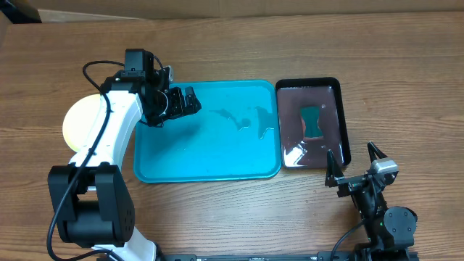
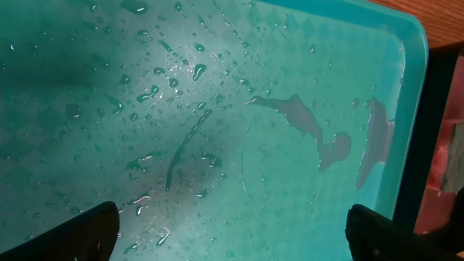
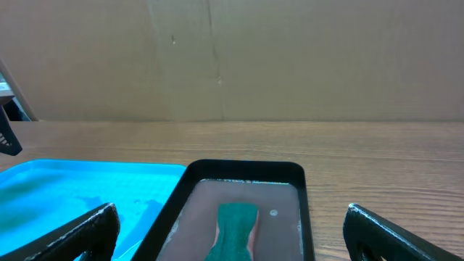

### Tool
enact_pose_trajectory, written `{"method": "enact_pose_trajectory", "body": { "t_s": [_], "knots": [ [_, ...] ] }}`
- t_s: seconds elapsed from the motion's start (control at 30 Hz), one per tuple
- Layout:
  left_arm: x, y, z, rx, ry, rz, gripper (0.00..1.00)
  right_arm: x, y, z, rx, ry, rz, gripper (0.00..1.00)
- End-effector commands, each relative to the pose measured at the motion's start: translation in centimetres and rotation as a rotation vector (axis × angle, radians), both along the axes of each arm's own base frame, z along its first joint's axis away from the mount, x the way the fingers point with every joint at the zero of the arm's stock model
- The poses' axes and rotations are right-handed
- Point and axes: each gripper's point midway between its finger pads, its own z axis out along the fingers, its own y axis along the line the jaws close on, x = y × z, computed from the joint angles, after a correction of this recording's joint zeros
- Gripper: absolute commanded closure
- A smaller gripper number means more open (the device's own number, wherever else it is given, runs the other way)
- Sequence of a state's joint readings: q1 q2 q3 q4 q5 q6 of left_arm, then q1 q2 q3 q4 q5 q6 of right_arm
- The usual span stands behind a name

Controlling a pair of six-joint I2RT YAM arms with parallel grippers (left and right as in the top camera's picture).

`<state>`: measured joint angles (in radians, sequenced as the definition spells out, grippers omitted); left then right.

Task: Clean dirty plates on tray and stack at the side

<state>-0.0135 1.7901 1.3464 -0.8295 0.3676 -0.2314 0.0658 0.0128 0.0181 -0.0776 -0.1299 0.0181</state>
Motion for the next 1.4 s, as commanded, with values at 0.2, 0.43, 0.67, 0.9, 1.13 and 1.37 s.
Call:
{"method": "enact_pose_trajectory", "body": {
  "t_s": [0.2, 0.43, 0.67, 0.9, 1.13, 1.37],
  "knots": [
    [-0.1, -0.3, -0.2, -0.008, 0.000, -0.027, 0.00, 0.0, -0.2, -0.2, -0.008, -0.006, -0.010, 0.00],
    [-0.1, -0.3, -0.2, -0.008, 0.000, -0.027, 0.00, 0.0, -0.2, -0.2, -0.008, -0.006, -0.010, 0.00],
    [-0.1, -0.3, -0.2, -0.008, 0.000, -0.026, 0.00, 0.0, -0.2, -0.2, -0.008, -0.006, -0.010, 0.00],
    [-0.1, -0.3, 2.9, 0.050, -0.094, -0.031, 0.00, 0.0, -0.2, -0.2, -0.008, -0.006, -0.010, 0.00],
    [-2.7, -0.4, 15.2, 0.092, -0.440, -0.024, 0.00, 0.0, -0.2, -0.2, -0.008, -0.006, -0.010, 0.00],
    [-9.3, 0.1, 26.2, 0.070, -0.782, -0.002, 0.00, 0.0, -0.2, -0.2, -0.008, -0.006, -0.010, 0.00]
  ]
}}
